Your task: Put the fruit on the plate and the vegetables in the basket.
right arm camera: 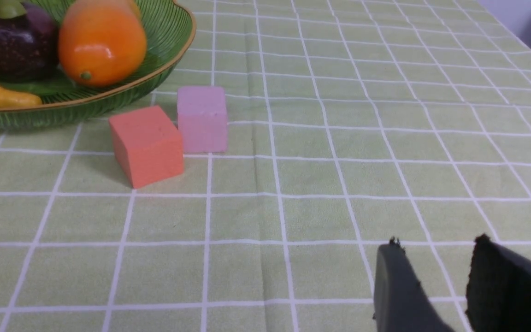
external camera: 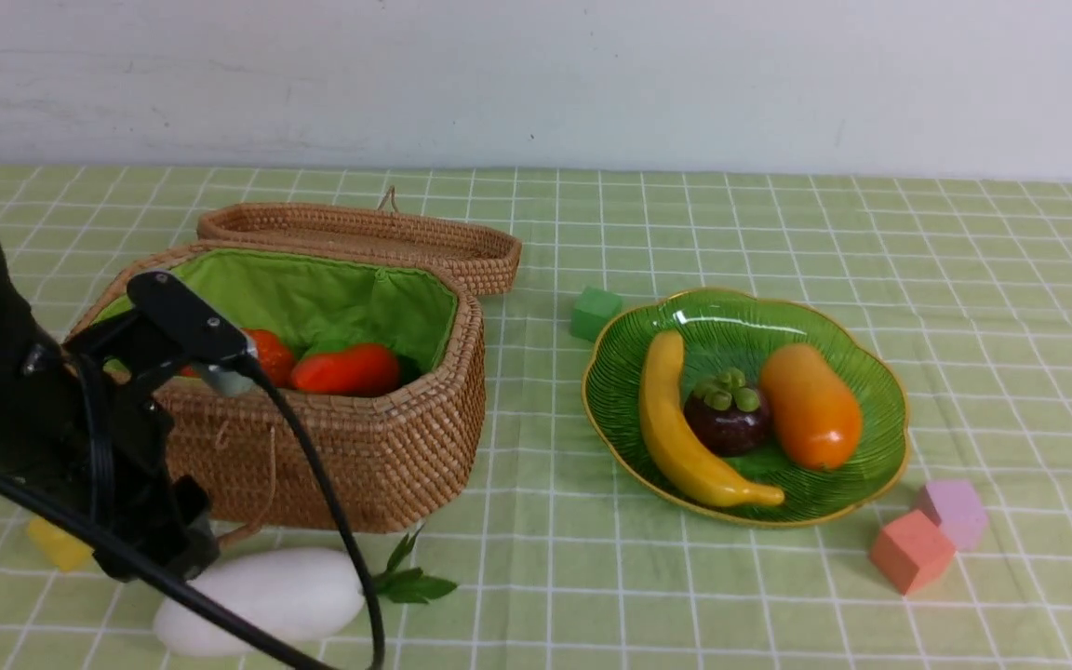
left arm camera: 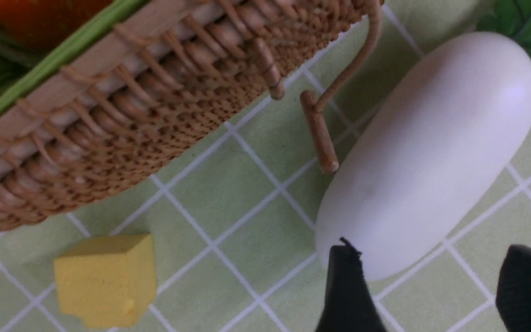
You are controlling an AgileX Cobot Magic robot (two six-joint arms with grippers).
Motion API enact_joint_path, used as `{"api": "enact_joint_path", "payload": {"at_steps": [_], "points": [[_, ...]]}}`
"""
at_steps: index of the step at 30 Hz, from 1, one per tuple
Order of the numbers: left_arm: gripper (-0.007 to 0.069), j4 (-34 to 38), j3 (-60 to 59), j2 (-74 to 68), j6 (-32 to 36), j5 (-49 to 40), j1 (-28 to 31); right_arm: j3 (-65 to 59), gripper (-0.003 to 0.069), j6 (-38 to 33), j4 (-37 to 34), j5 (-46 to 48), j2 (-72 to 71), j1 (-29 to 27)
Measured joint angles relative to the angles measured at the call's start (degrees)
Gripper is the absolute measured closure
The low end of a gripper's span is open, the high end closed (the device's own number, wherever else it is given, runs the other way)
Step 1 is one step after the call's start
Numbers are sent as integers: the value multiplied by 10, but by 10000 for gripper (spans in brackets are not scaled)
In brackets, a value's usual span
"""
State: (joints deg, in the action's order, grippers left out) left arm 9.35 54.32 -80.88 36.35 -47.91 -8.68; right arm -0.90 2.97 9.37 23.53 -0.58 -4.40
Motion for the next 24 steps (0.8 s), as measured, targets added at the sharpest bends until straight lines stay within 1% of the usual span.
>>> {"api": "enact_joint_path", "payload": {"at_steps": [2, 4, 6, 8, 10, 12, 16, 24], "points": [[137, 15, 0, 0, 19, -1, 2, 0, 419, 0, 0, 0, 0, 0], [55, 48, -1, -13, 58, -3, 2, 0, 419, 0, 0, 0, 0, 0], [8, 60, -5, -34, 100, -5, 2, 0, 419, 0, 0, 0, 0, 0], [-10, 70, -8, -55, 139, -10, 2, 0, 419, 0, 0, 0, 0, 0], [-20, 89, -10, -82, 185, -7, 2, 0, 419, 0, 0, 0, 0, 0], [-21, 98, -11, -99, 206, 10, 2, 0, 419, 0, 0, 0, 0, 0], [-20, 98, -10, -116, 216, 46, 2, 0, 419, 0, 0, 0, 0, 0], [3, 98, -10, -143, 218, 51, 2, 0, 419, 0, 0, 0, 0, 0]]}}
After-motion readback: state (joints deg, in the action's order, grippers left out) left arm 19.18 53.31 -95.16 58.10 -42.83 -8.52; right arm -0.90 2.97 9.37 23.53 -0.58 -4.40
